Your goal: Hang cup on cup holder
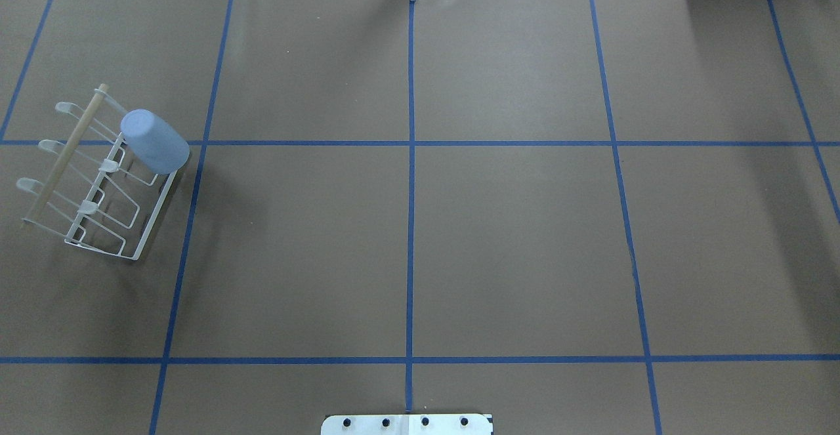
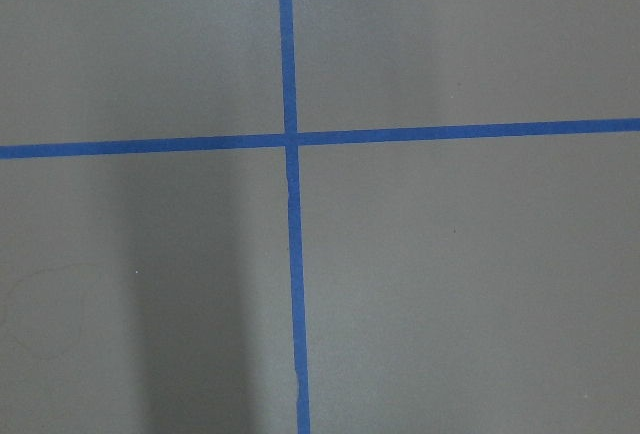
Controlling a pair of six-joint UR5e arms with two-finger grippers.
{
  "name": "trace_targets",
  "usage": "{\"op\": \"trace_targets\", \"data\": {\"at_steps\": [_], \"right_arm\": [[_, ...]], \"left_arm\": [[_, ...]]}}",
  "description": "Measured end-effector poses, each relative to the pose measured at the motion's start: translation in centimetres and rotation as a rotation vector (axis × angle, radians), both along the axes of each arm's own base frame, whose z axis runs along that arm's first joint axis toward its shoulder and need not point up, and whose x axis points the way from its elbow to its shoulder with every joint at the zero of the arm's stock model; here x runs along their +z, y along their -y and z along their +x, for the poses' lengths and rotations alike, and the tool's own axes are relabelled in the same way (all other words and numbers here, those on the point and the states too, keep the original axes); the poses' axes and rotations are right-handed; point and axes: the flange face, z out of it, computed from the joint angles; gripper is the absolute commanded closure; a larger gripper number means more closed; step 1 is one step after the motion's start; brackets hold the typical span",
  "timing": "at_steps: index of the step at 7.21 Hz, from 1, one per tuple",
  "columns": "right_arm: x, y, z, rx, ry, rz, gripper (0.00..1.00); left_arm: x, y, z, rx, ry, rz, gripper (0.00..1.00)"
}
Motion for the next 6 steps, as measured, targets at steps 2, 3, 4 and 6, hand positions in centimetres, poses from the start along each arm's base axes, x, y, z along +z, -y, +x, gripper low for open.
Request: {"op": "trace_targets", "data": {"at_steps": [2,3,4,6], "right_arm": [[-0.4,0.1,0.0,0.009,0.003,-0.009,0.0],[-0.4,0.1,0.0,0.01,0.004,-0.01,0.0],[-0.4,0.1,0.0,0.011,0.004,-0.009,0.0],[-0.6,0.1,0.0,0.011,0.005,-0.006,0.0]], "left_arm": [[-2.4,-0.4,0.0,0.0,0.0,-0.029,0.02],[-2.8,-0.5,0.0,0.001,0.0,-0.035,0.02],[-2.9,-0.5,0.0,0.002,0.001,-0.037,0.02],[-3.0,-0.5,0.1,0.002,0.002,-0.037,0.02]]}}
